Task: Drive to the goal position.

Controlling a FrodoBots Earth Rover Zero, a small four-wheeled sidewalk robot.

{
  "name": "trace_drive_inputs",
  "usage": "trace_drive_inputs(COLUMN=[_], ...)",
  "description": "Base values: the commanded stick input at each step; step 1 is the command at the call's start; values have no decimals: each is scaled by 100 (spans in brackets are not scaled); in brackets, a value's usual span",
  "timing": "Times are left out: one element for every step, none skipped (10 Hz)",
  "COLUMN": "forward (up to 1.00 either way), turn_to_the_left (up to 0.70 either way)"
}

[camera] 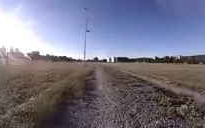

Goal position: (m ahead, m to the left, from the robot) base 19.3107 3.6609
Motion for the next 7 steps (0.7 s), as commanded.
trace_drive_inputs(forward=[50, 50, 50, 50, 50, 50, 50], turn_to_the_left=[0, 0, 0, 0, 0, 0, 0])
